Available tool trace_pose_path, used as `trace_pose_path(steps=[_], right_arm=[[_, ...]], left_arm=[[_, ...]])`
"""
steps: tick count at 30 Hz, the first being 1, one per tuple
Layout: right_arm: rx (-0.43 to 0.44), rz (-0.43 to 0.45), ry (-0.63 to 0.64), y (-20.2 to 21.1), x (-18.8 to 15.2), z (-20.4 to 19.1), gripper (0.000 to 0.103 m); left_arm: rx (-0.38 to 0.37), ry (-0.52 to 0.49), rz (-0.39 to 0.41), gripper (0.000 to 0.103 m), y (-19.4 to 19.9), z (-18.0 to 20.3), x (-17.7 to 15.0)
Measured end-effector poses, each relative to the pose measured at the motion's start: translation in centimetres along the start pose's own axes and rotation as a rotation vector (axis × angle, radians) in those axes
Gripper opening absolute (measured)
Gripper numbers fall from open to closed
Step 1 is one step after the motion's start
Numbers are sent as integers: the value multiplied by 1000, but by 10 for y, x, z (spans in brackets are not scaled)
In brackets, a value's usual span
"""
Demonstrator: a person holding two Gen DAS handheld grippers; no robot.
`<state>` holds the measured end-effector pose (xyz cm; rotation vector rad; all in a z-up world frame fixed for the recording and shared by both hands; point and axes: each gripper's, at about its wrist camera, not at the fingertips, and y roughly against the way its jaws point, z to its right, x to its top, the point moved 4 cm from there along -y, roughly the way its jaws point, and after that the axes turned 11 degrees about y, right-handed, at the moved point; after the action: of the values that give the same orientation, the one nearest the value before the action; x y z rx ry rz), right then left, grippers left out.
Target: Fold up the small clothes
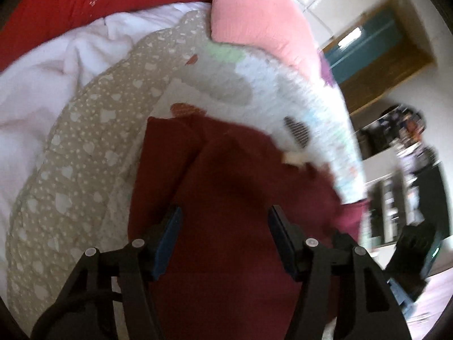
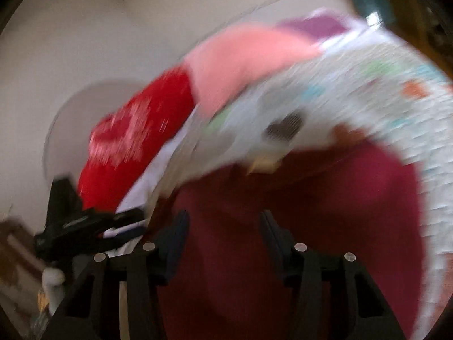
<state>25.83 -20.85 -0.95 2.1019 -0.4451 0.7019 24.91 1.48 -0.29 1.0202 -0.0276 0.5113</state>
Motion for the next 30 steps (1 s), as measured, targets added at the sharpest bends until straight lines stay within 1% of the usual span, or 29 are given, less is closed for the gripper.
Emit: trace_pose_path(steps=[1,2,4,5,6,7,8,9,10,11,12,13,15,17,19,21,23,24,26,27,28,30], right_arm=[[-9,-39,-28,-15,-1,9,56],[-26,-55,-53,-24,-1,21,54],[-50,-49,-98,-32,7,44,42],[-83,-33,-116,-30,14,55,37],[-152,-9,-131,-22,20,65,33],[-261,26,-145,-9,25,76,36],[-322,57,-153,4,26,82,40],[-334,97,-162,19,26,86,47],[-311,130,-170,35,24,89,50],[-297,144,-171,47,20,89,52],[-289,156,-168,63,13,90,56],[-288,166,-162,78,5,90,63],[-283,176,-150,105,-16,89,70],[-267,152,-153,120,-38,94,72],[-249,118,-166,126,-57,98,73],[-241,91,-177,123,-73,100,73],[-214,72,-205,114,-84,106,73],[-193,68,-223,108,-86,108,76],[-158,88,-246,95,-84,111,77],[-144,102,-244,91,-82,110,81],[-126,114,-238,84,-77,110,85],[-131,119,-222,72,-69,108,86]], left_arm=[[10,-3,0,61,-4,-2,-1],[10,3,-2,61,-7,-4,-1],[-11,13,-6,61,-3,-7,-1],[-23,17,-9,61,2,-8,-1],[-34,17,-11,61,8,-8,-2],[-46,15,-10,61,16,-9,-2],[-52,13,-5,61,22,-9,-2],[-58,11,5,61,31,-11,-2],[-64,13,16,61,38,-14,-3],[-66,16,20,61,42,-16,-3],[-66,24,29,61,47,-23,-4],[-67,39,40,62,53,-34,-5],[-72,64,41,63,55,-48,-5],[-114,92,20,65,54,-64,-8],[-160,113,-8,72,50,-72,-13],[-181,102,-33,77,42,-73,-18],[-187,61,-62,79,30,-67,-21],[-182,43,-77,79,23,-64,-22],[-187,11,-114,83,8,-55,-24],[-182,-9,-127,89,0,-49,-25],[-183,-25,-130,95,-6,-44,-26],[-179,-41,-121,100,-15,-34,-27]])
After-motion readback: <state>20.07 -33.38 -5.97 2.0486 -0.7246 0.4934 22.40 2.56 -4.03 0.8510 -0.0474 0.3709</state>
